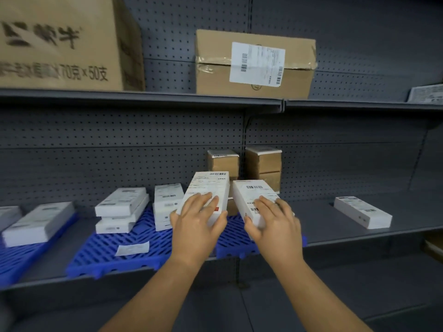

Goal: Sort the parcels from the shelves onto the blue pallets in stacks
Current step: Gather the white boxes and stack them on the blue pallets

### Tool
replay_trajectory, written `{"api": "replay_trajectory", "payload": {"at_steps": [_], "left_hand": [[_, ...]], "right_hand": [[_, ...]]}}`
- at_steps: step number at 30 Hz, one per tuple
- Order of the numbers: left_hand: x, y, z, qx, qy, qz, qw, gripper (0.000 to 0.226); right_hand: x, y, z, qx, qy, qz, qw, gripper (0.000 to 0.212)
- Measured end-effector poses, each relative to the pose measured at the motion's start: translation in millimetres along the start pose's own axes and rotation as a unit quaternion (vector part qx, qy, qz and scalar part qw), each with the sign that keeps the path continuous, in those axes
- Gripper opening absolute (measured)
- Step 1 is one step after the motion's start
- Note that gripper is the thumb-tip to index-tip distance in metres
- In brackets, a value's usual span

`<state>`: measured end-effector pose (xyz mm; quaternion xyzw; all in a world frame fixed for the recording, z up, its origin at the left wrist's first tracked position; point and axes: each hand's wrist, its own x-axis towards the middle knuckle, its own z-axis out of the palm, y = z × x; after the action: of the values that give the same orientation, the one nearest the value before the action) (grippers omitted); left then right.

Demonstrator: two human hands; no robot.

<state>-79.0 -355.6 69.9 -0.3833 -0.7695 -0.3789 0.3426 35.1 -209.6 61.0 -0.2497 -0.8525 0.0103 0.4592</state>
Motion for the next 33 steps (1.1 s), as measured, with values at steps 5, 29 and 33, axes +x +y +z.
{"api": "replay_trajectory", "payload": {"at_steps": [5,29,33], "left_hand": [[-5,-38,-39,0.048,0.023,-0.02,0.998,0.044],[-33,-277,-221,0.039,-0.003,-0.04,0.998,0.049],[-35,-319,-250,0.044,0.005,-0.048,0.998,0.049]], "right_hand": [[-1,-48,16,0.048,-0.011,-0.025,0.998,0.055],[-61,-339,76,0.024,-0.004,-0.03,0.999,0.051],[-65,-390,91,0.028,-0.021,-0.036,0.999,0.052]]}}
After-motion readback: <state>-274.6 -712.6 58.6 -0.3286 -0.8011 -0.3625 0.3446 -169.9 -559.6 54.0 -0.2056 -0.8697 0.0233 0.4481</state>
